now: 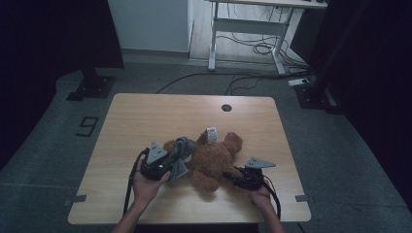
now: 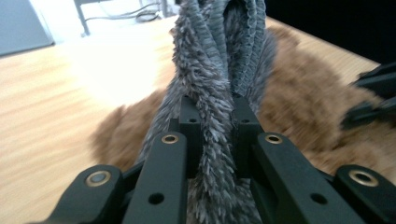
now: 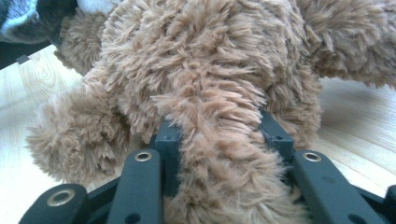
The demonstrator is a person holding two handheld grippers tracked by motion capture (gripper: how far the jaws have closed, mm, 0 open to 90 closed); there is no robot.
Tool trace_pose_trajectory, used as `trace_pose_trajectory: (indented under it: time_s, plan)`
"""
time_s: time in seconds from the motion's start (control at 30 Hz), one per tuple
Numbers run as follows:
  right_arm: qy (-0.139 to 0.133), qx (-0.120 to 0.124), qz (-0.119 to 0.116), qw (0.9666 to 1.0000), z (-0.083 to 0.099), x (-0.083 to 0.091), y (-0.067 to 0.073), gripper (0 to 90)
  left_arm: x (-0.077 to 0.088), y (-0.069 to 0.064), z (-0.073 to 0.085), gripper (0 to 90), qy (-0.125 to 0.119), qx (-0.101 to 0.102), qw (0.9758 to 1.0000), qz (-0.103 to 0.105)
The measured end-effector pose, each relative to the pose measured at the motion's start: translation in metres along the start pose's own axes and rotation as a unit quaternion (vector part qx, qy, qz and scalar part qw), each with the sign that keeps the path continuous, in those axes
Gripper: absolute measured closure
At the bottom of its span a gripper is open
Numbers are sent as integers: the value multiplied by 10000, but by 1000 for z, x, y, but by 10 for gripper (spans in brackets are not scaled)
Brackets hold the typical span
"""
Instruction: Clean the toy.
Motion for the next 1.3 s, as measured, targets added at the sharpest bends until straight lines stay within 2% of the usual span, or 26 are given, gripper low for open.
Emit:
trace_pose_trajectory:
  time_s: [0.07, 0.2, 0.33, 0.4, 0.47, 0.57, 0.73, 0.87, 1.03, 1.07, 1.2, 1.3]
  plan:
    - [-2, -4, -3, 10000, 0, 0, 0, 602, 0, 10, 9, 791, 80, 123, 9998, -136]
    - [-9, -27, -20, 10000, 0, 0, 0, 602, -4, 28, 30, 793, 240, 411, 9987, -194]
    - [-31, -69, -54, 10000, 0, -2, -1, 602, -13, 33, 46, 794, 511, 433, 9973, -304]
    - [-28, -78, -48, 10000, 0, -2, -1, 602, -17, 32, 51, 794, 639, 379, 9965, -390]
    - [-17, -81, -41, 10000, 0, -1, -1, 602, -21, 34, 55, 795, 815, 414, 9951, -390]
    - [-21, -98, -43, 9999, 1, -2, -1, 603, -27, 43, 56, 795, 894, 665, 9936, -208]
    - [-45, -154, -58, 9999, -1, -3, -4, 604, -48, 56, 48, 794, 1051, 823, 9909, -171]
    - [-59, -164, -13, 9998, -1, -3, -8, 604, -57, 62, 49, 792, 1259, 826, 9885, -156]
    - [-66, -134, 72, 9999, -2, -2, -10, 599, -50, 66, 53, 783, 1312, 744, 9882, -271]
    - [-68, -125, 105, 9998, -2, -2, -10, 596, -46, 66, 53, 783, 1240, 705, 9891, -354]
    - [-186, 153, 333, 9992, -3, 1, -7, 572, -22, 65, 51, 783, 1032, 532, 9923, -432]
    - [-227, 205, 392, 9988, -3, 1, -7, 552, -5, 69, 54, 780, 900, 531, 9935, -461]
Point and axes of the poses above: each handheld gripper's, and its own axes: x roughly backward along the jaws, z roughly out of its underside, y roughly to its left, the point moved 6 cm from there along -x, roughly forward along the jaws, and after that the axes turned 11 degrees about y, right-handed, at the moved point
